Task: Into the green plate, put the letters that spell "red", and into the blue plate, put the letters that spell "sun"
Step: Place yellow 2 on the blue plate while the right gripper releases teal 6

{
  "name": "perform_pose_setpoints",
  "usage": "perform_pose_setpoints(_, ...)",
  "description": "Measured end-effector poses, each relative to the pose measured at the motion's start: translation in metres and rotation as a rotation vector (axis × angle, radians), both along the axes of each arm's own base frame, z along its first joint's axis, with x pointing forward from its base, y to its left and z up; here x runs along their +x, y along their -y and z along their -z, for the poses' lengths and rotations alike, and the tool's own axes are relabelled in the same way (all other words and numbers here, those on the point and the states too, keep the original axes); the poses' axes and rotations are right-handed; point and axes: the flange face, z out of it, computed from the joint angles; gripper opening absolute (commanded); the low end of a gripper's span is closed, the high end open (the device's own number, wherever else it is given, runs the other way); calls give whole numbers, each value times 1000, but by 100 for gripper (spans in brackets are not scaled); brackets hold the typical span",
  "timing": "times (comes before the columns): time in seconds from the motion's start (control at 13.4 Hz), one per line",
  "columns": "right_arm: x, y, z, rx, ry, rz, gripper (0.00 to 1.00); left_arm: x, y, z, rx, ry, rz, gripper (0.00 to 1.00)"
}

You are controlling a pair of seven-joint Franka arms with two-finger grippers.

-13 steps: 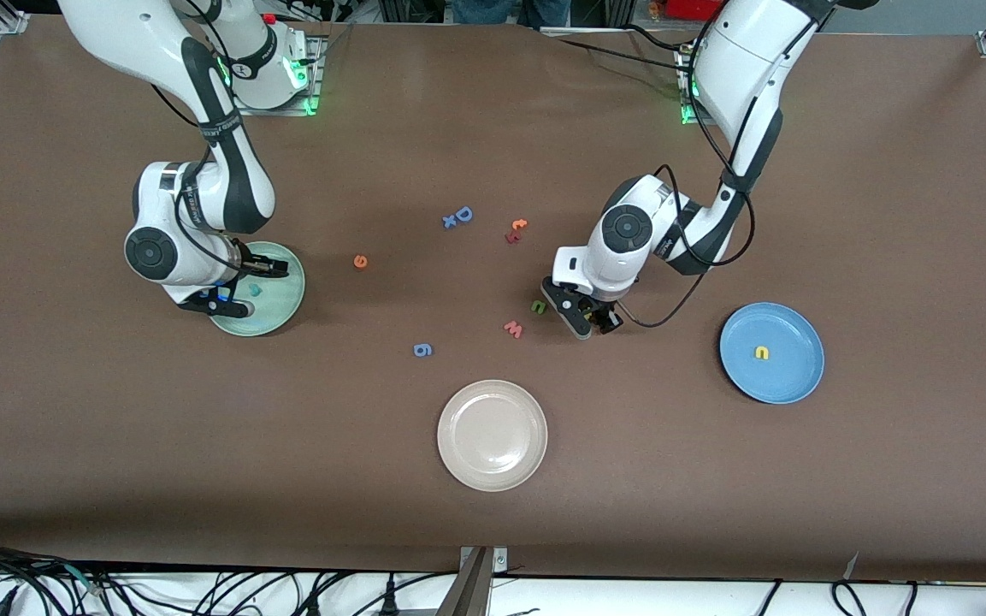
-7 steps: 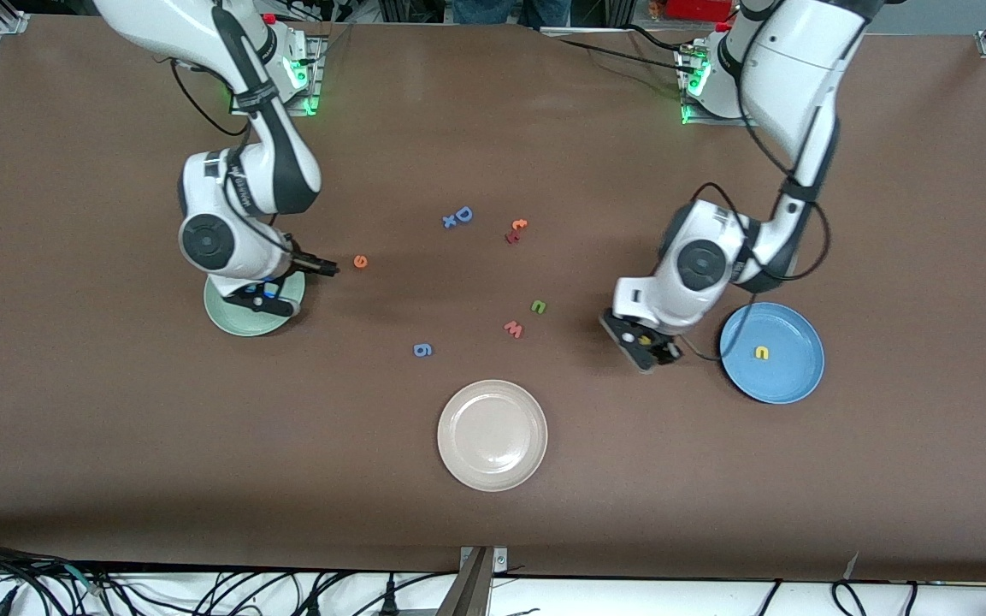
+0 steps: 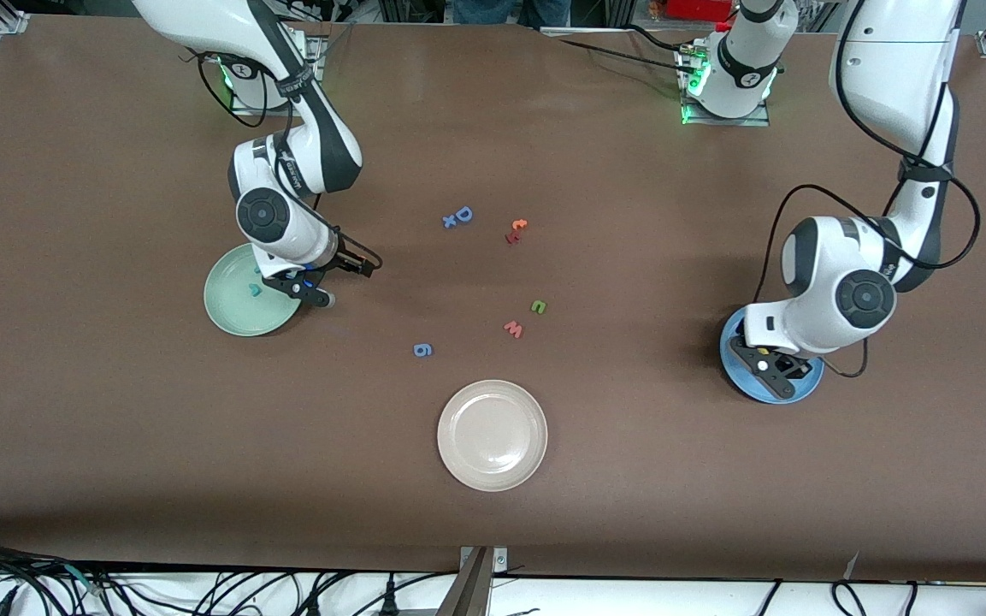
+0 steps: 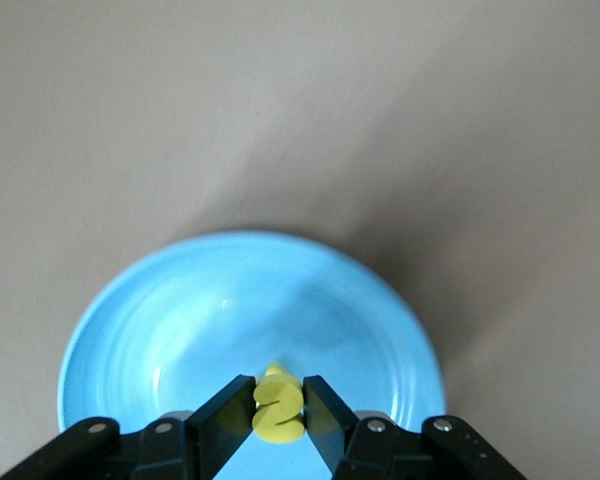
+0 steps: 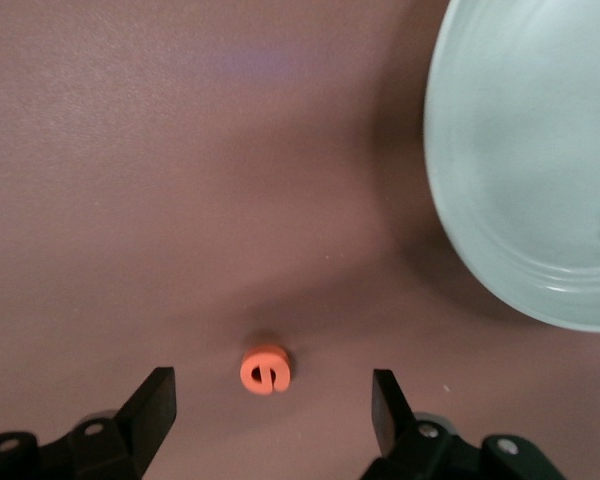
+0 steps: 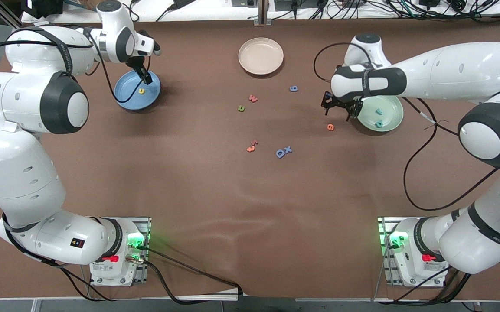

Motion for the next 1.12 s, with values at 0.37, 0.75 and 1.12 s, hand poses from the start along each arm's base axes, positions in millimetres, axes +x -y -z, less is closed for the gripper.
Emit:
perform_pose_setpoints(0.37, -17, -7, 14, 4, 28, 19, 76, -16, -23, 43, -25, -75, -78, 100)
perform_pose_setpoints(0.75, -20, -6, 17, 10, 56, 27, 71, -5, -9, 19, -39, -50, -60, 100)
perform_pose_setpoints(1.12, -28, -5, 24, 9, 63, 37, 66, -13, 89, -33, -89, -61, -217, 100)
